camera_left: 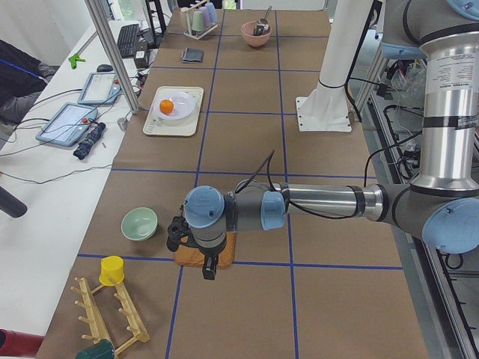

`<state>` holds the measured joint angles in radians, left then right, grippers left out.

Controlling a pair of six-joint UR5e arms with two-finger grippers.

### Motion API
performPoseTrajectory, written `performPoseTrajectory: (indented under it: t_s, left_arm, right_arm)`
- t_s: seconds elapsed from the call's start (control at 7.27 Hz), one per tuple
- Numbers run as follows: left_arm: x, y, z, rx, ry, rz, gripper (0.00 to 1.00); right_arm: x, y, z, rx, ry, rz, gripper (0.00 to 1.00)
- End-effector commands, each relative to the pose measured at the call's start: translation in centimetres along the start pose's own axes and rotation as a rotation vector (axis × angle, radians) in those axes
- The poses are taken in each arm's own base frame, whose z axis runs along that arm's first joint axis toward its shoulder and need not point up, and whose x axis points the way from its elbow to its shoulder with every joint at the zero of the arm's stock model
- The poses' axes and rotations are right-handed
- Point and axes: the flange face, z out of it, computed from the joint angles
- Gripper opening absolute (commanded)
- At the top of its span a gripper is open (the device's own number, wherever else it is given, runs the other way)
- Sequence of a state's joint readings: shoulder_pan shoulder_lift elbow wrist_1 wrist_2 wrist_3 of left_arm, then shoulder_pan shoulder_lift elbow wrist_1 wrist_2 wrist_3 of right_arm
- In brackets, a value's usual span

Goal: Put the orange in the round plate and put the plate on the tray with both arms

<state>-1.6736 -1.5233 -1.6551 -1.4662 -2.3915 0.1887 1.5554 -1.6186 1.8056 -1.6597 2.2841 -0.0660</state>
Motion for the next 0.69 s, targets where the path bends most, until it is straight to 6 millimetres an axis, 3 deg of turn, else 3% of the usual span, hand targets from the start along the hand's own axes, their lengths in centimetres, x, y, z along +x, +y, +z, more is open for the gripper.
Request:
performPoseTrajectory:
  t_s: [0.0,0.55]
  left_arm:
    - [-0.05,0.01,0.05,-0.001,0.000,-0.001,0.99]
    - [-0.05,0.01,0.05,-0.001,0.000,-0.001,0.99]
  right_arm:
    - [-0.01,0.05,-0.01,0.000,0.000,0.000,1.00]
    - [-0.28,0.78,-0.23,0.004,-0.003,-0.005,1.00]
